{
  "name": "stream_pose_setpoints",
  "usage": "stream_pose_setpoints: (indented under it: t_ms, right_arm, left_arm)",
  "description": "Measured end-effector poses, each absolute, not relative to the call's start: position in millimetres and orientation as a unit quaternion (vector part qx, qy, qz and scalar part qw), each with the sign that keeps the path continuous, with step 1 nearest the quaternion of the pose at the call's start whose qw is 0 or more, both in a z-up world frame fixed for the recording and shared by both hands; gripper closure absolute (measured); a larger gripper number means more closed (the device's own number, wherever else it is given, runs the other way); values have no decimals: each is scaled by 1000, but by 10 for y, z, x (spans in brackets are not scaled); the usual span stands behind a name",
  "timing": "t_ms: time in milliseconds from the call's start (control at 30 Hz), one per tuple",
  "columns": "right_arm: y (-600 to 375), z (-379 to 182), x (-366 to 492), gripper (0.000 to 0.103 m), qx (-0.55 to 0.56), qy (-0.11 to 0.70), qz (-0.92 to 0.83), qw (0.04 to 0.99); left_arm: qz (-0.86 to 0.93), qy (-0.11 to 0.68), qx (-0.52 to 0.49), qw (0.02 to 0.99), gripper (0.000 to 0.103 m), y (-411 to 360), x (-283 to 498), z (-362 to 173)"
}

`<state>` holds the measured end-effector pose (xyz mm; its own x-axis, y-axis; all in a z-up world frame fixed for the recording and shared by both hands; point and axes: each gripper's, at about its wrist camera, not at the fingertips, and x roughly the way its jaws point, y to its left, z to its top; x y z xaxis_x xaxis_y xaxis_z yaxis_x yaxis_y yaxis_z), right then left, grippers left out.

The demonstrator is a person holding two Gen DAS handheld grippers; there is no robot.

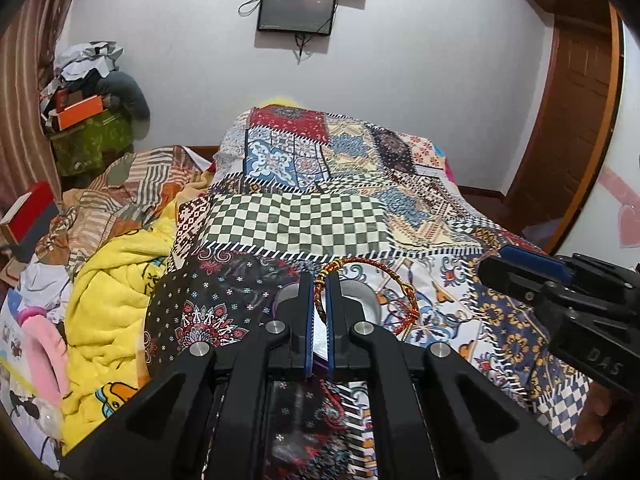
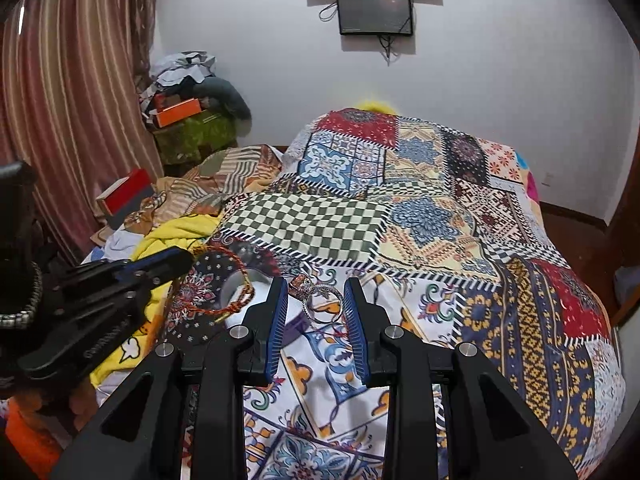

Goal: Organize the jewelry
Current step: 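Lower the bracelet into the heart tin with the left gripper while the right drops the ring in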

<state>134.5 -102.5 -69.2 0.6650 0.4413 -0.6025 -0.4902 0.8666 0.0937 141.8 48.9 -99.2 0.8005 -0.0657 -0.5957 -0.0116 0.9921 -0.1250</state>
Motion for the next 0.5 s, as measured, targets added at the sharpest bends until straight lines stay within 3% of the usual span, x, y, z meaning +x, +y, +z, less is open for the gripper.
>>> stream_pose_setpoints:
  t_ms: [500]
  right_arm:
    - [-709, -978, 1632, 77, -40, 367, 286, 884]
  left_arm:
    - [-8, 347, -60, 936, 99, 555, 1727, -1352]
